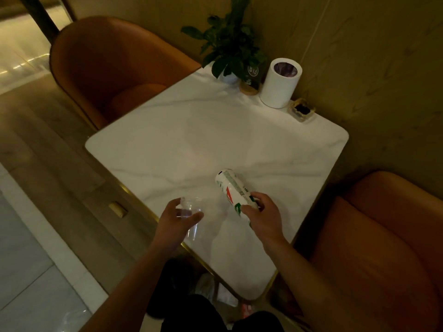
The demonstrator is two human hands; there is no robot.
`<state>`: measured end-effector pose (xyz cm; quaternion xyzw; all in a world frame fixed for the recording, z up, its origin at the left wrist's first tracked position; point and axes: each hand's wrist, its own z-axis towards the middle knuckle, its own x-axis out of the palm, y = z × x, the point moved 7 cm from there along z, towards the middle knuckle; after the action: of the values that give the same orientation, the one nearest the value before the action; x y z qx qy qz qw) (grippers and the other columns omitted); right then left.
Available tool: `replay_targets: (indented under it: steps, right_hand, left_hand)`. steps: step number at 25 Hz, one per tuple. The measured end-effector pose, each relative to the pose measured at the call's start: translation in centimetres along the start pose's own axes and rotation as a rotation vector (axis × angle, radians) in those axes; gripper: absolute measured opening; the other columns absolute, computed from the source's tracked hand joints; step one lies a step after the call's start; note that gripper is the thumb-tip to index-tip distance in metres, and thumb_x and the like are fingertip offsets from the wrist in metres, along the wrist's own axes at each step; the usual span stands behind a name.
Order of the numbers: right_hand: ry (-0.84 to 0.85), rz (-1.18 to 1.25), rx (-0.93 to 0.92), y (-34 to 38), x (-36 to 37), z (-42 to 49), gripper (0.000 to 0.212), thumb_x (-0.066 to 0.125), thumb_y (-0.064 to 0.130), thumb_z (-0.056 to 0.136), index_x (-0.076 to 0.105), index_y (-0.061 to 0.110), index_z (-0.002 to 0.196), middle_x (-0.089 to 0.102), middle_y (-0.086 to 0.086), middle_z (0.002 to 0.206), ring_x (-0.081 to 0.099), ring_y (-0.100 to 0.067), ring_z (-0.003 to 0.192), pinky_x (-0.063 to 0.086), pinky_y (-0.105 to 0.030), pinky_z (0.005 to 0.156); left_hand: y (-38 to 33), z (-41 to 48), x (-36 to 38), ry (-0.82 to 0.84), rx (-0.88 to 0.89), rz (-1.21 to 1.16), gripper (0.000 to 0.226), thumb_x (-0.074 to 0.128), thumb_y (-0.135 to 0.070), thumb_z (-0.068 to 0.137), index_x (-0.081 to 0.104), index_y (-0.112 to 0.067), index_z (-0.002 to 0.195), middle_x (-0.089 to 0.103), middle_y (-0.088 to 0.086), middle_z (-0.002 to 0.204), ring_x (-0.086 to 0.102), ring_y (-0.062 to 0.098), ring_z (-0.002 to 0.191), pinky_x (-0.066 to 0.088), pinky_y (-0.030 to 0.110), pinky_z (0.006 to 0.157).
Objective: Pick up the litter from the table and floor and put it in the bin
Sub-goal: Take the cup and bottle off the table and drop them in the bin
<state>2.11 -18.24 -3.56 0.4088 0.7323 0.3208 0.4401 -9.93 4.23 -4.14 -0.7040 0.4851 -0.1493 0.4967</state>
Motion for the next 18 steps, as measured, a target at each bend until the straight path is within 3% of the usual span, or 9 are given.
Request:
replay_targets:
  steps: [2, 5, 8, 10, 15, 18]
  right_hand:
    - [0.016, 0.009, -0.024, -0.6, -0.6, -2.1, 0.047, 0.072, 0.032, 0.068, 0.06, 0.034, 0.114, 0.065, 0.008, 0.111, 0.067, -0.015, 0.095, 0.061, -0.043, 0.075]
    - [0.07, 0.017, -0.053, -2.3, -1.5, -5.6, 0.044, 0.073, 0.023, 0.074, 0.06, 0.03, 0.116, 0.062, 0.007, 0.113, 0.064, -0.014, 0.1, 0.06, -0.041, 0.079]
    - [0.185, -0.008, -0.095, -4.1, -1.4, -9.1, 0.044, 0.074, 0.019, 0.076, 0.06, 0.027, 0.117, 0.059, 0.01, 0.112, 0.063, -0.015, 0.104, 0.061, -0.042, 0.08]
    - [0.245, -0.028, -0.109, -5.0, -0.8, -11.1, 0.047, 0.075, 0.02, 0.075, 0.059, 0.027, 0.119, 0.058, 0.01, 0.113, 0.063, -0.015, 0.105, 0.062, -0.04, 0.079]
    - [0.425, -0.135, -0.166, -6.4, 2.6, -16.4, 0.048, 0.076, 0.022, 0.073, 0.059, 0.029, 0.118, 0.062, 0.005, 0.119, 0.063, -0.016, 0.108, 0.061, -0.041, 0.082]
    - [0.516, -0.268, -0.239, -6.5, 5.3, -18.6, 0.049, 0.076, 0.024, 0.074, 0.058, 0.029, 0.119, 0.062, 0.004, 0.122, 0.062, -0.017, 0.11, 0.059, -0.038, 0.086]
  left_hand:
    - [1.1, -2.4, -0.2, -0.007, -0.01, 0.011, 0.06, 0.083, -0.031, 0.072, 0.052, -0.02, 0.123, 0.069, 0.005, 0.099, 0.067, 0.018, 0.088, 0.054, 0.032, 0.065]
    - [4.0, -7.2, -0.7, -0.041, -0.053, 0.012, 0.072, 0.084, -0.05, 0.06, 0.058, -0.018, 0.119, 0.072, 0.009, 0.103, 0.072, 0.025, 0.09, 0.061, 0.049, 0.075]
    - [7.5, -12.7, -1.5, -0.088, -0.102, -0.024, 0.045, 0.08, -0.026, 0.077, 0.06, -0.015, 0.115, 0.071, 0.006, 0.102, 0.071, 0.022, 0.088, 0.058, 0.033, 0.067]
    - [10.0, -15.5, -2.6, -0.129, -0.154, -0.024, 0.045, 0.079, -0.022, 0.078, 0.059, -0.015, 0.117, 0.071, 0.006, 0.105, 0.07, 0.017, 0.087, 0.053, 0.026, 0.064]
    - [15.4, -21.2, -7.0, -0.253, -0.264, -0.012, 0.058, 0.08, -0.029, 0.076, 0.054, -0.016, 0.126, 0.065, 0.006, 0.11, 0.065, 0.023, 0.095, 0.054, 0.037, 0.079]
    - [17.7, -23.2, -9.0, -0.293, -0.312, -0.014, 0.058, 0.08, -0.032, 0.075, 0.054, -0.018, 0.125, 0.065, 0.005, 0.104, 0.065, 0.021, 0.086, 0.056, 0.037, 0.073]
